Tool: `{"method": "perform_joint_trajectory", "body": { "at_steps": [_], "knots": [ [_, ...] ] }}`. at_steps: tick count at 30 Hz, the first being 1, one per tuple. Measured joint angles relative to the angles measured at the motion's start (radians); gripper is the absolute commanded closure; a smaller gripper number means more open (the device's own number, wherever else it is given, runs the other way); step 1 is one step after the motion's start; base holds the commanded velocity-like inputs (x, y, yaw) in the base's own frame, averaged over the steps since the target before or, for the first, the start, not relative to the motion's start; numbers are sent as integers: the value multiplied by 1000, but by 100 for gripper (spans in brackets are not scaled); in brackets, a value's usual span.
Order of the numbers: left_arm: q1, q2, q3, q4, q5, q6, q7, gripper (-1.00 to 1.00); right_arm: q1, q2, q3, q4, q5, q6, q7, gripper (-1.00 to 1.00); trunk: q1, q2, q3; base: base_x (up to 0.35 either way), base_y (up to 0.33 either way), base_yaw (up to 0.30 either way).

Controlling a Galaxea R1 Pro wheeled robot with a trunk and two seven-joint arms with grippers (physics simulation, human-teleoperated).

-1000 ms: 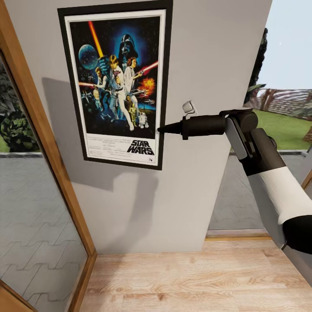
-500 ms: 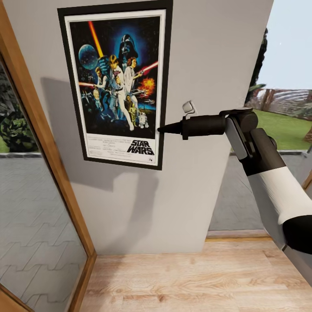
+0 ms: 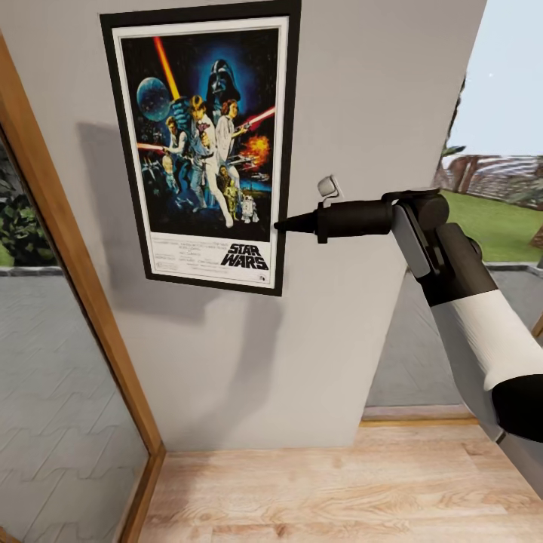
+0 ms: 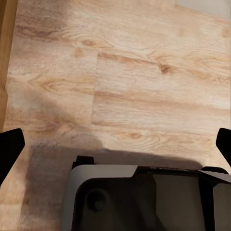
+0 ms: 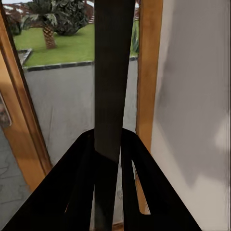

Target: Pick up the poster from the kitchen countertop and hang it on one of the wall nails in the kitchen.

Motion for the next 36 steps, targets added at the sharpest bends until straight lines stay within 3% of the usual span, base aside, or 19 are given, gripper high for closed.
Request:
{"method": "perform_joint_trajectory", "body": {
  "at_steps": [22, 36],
  "knots": [
    [0, 0, 0, 0, 0, 0, 0, -100, 0, 0, 0, 0, 0, -3, 0, 100, 0, 0, 0, 316, 0, 0],
    [0, 0, 0, 0, 0, 0, 0, -100, 0, 0, 0, 0, 0, -3, 0, 100, 0, 0, 0, 32, 0, 0]
  ]
}}
